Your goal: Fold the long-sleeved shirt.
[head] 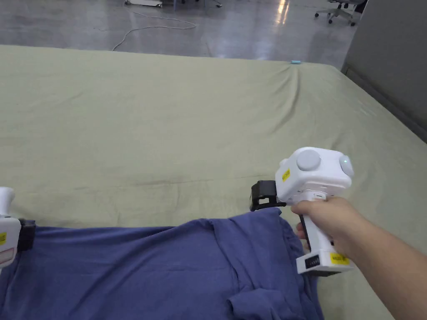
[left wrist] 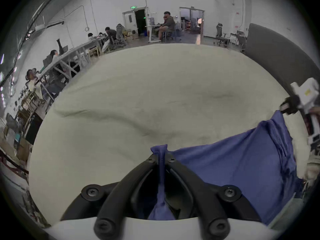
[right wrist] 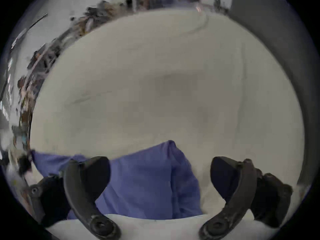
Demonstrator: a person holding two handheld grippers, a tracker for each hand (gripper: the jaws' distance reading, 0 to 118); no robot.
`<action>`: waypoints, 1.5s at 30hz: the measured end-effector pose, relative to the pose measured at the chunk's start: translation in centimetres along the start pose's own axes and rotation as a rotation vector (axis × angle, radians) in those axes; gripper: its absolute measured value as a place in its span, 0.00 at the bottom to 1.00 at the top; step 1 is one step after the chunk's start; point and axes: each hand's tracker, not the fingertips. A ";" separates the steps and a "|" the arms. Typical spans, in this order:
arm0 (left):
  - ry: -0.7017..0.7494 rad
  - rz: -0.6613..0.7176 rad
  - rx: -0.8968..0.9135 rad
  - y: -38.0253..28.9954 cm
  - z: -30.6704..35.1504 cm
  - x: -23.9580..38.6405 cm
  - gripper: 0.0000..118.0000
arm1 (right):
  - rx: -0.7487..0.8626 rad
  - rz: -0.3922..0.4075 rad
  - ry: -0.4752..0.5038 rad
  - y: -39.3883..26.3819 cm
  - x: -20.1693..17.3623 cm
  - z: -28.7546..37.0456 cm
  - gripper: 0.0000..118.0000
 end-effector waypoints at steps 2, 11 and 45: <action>-0.002 -0.002 0.006 0.0 0.6 -0.7 0.00 | -0.068 -0.086 -0.001 -0.1 -0.1 -2.1 0.59; -0.085 0.071 0.048 -1.5 6.3 -3.8 0.00 | 0.187 0.211 0.038 -7.2 -2.2 10.8 0.08; 0.000 0.200 0.013 -20.3 21.1 -2.9 0.70 | 0.429 0.187 0.118 -35.3 6.0 22.1 0.77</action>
